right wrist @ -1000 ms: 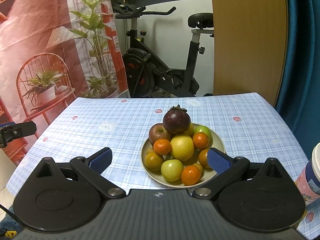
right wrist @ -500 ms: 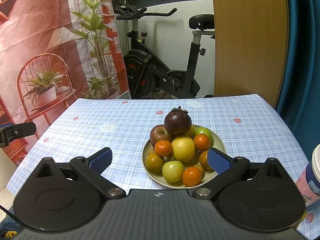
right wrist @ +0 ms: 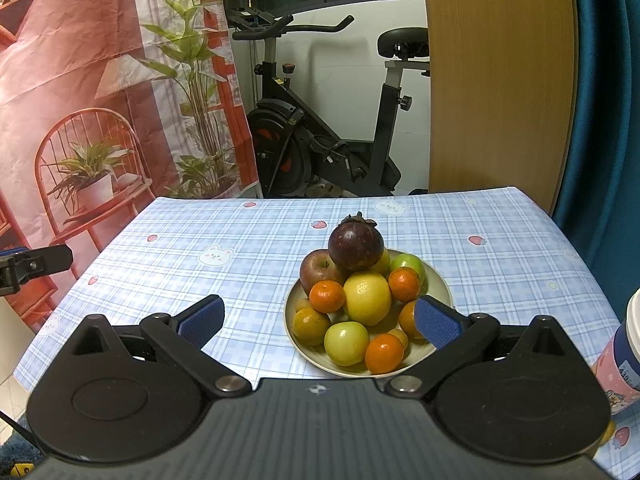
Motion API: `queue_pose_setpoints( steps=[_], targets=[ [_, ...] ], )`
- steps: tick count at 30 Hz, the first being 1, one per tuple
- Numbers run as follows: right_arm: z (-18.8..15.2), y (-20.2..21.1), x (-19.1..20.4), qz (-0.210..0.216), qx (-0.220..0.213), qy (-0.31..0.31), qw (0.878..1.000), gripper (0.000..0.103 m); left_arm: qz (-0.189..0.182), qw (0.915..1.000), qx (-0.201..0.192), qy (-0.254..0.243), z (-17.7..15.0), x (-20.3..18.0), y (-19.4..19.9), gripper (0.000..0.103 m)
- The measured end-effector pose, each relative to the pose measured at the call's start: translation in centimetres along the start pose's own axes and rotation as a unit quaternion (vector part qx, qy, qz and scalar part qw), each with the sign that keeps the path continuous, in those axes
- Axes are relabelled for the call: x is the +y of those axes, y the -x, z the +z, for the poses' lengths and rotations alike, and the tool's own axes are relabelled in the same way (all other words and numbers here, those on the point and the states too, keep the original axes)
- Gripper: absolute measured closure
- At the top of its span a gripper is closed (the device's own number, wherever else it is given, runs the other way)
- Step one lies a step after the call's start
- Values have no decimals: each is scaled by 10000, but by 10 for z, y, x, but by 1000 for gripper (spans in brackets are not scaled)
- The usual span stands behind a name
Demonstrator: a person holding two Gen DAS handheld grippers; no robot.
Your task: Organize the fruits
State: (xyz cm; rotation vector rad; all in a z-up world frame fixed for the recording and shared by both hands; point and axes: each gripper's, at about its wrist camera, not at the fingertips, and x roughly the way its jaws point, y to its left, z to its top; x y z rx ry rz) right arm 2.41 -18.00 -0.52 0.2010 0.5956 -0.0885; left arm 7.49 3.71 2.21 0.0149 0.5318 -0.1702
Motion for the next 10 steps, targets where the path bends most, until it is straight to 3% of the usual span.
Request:
queue_pose_setpoints(
  steps=[10],
  targets=[
    [0, -1, -1, 14, 10, -5, 10000, 0, 20, 10000, 10, 30, 1, 1, 0, 8]
  ],
)
